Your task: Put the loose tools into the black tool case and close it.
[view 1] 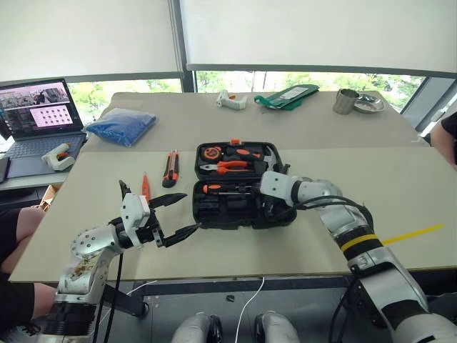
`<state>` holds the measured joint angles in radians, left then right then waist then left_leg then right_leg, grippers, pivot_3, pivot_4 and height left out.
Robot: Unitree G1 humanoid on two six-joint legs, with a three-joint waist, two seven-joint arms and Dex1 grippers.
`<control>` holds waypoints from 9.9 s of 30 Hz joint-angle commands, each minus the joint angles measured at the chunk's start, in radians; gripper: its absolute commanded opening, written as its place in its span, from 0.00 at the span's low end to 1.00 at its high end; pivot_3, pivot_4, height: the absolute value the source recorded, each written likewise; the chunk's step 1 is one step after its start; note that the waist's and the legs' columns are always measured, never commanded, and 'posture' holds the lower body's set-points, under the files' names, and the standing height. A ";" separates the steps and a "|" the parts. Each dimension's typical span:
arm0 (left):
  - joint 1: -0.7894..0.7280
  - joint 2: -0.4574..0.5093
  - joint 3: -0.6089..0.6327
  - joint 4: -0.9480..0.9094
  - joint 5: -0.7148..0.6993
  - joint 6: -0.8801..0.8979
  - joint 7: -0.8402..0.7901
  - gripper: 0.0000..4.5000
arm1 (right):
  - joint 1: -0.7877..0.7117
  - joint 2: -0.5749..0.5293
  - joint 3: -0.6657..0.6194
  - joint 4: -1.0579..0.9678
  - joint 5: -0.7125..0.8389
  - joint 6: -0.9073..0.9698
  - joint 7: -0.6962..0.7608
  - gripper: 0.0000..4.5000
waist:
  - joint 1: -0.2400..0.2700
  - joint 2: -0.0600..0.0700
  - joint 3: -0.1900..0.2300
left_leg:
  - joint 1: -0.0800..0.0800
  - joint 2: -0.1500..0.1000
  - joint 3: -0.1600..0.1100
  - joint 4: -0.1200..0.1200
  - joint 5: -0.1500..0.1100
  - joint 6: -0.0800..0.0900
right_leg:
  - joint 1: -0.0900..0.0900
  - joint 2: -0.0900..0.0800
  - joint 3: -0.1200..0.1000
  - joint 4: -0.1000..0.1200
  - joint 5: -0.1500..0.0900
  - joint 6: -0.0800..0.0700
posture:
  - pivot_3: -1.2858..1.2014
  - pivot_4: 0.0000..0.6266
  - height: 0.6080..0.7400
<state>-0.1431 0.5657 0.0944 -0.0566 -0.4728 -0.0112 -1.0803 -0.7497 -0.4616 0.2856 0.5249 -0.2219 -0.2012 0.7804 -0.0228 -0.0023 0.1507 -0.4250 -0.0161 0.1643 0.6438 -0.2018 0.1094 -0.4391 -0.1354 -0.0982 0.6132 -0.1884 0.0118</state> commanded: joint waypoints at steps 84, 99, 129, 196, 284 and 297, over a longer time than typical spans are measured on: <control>-0.573 0.133 -0.246 0.233 0.190 0.267 -0.161 0.11 | 0.648 -0.352 -0.645 -0.839 0.817 0.357 0.292 1.00 | 0.073 -0.015 0.009 | -0.010 -0.005 -0.003 -0.001 0.002 -0.003 | 0.000 -0.013 -0.009 -0.010 0.003 0.000 | 0.52 0.24 1.00; -0.902 -0.189 -0.524 0.715 0.531 0.089 -0.141 0.11 | 0.818 -0.357 -0.683 -0.957 0.822 0.409 0.269 1.00 | 0.055 -0.015 0.009 | -0.022 0.003 -0.006 0.018 -0.006 0.013 | 0.002 -0.009 -0.025 -0.014 0.011 0.010 | 0.52 0.24 1.00; -0.940 -0.233 -0.494 0.836 0.629 0.095 -0.166 0.61 | 0.790 -0.328 -0.635 -0.984 0.819 0.438 0.223 1.00 | 0.060 -0.015 0.009 | -0.021 0.003 -0.015 0.033 -0.013 0.023 | 0.010 -0.010 -0.027 -0.015 0.008 0.020 | 0.52 0.24 1.00; 0.200 -0.028 0.405 -0.217 0.013 0.558 0.449 0.99 | 0.922 -0.108 -0.726 -0.922 0.877 0.234 0.210 1.00 | 0.062 -0.003 0.005 | -0.012 -0.005 -0.017 0.017 -0.009 0.015 | 0.013 -0.011 -0.021 -0.016 0.003 0.019 | 0.52 0.24 1.00; -0.752 -0.162 -0.450 0.474 0.468 0.116 -0.191 0.39 | 0.988 -0.232 -0.772 -1.078 0.909 0.331 0.171 1.00 | 0.064 -0.015 0.009 | -0.016 -0.004 -0.019 0.026 -0.007 0.016 | 0.006 -0.011 -0.024 -0.004 0.005 0.016 | 0.52 0.24 1.00; -0.743 -0.188 -0.475 0.509 0.487 0.085 -0.231 0.39 | 1.035 -0.246 -0.812 -1.099 0.921 0.340 0.162 1.00 | 0.063 -0.015 0.009 | -0.016 -0.005 -0.019 0.027 -0.008 0.018 | 0.007 -0.011 -0.023 -0.004 0.004 0.017 | 0.52 0.24 1.00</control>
<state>-0.8824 0.3844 -0.3798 0.4845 0.0161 0.0982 -1.3088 0.2898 -0.6945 -0.4885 -0.5428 0.6810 0.1409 0.9410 0.0406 -0.0175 0.1600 -0.4413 -0.0207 0.1451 0.6709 -0.2103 0.1271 -0.4320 -0.1467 -0.1214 0.6089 -0.1843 0.0292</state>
